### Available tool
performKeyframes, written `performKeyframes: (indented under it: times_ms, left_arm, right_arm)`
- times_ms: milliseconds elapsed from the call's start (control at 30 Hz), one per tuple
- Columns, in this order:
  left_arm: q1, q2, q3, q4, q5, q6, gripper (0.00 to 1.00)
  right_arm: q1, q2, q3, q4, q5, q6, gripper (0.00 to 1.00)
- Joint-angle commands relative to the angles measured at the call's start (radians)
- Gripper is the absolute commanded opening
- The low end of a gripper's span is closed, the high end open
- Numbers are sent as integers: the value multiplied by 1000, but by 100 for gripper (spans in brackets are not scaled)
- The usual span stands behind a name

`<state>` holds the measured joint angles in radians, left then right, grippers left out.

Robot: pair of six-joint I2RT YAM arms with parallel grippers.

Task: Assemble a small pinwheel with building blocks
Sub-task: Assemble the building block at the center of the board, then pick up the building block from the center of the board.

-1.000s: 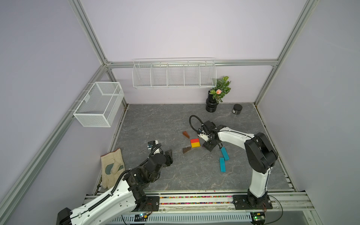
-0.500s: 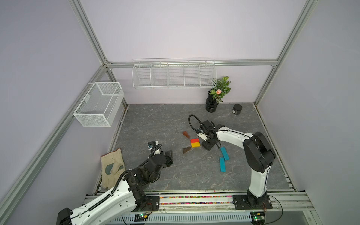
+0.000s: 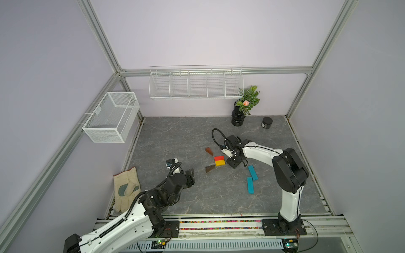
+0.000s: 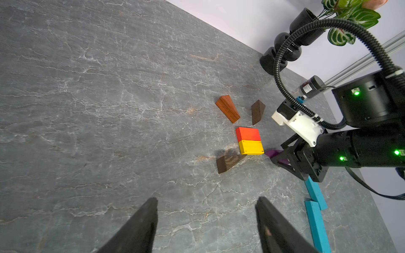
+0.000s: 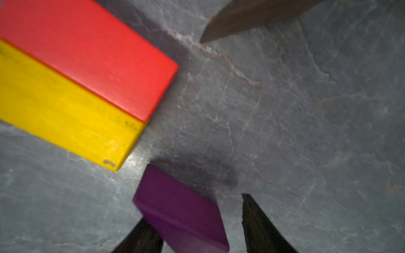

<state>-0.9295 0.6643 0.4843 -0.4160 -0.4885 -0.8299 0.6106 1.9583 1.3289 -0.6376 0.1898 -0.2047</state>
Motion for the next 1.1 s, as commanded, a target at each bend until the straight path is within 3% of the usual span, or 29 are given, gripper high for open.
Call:
performKeyframes:
  times_ms: [0, 333, 533, 667, 800, 1067]
  left_arm:
    - [4, -11, -15, 9, -1, -18, 73]
    - [4, -20, -15, 12, -21, -10, 73]
    - [5, -33, -12, 26, -41, 0, 73]
    - [35, 2, 16, 34, 17, 38, 73]
    - [135, 84, 76, 6, 154, 75, 75]
    - [173, 173, 143, 3, 166, 152, 77]
  right_arm:
    - [5, 15, 12, -13, -9, 21, 59]
    - [1, -149, -76, -17, 4, 43, 72]
    - [-31, -340, -213, -13, -17, 205, 76]
    - [-56, -460, -313, -15, 6, 360, 79]
    - [-104, -525, -401, -27, 12, 486, 78]
    - [-176, -554, -545, 19, -18, 611, 70]
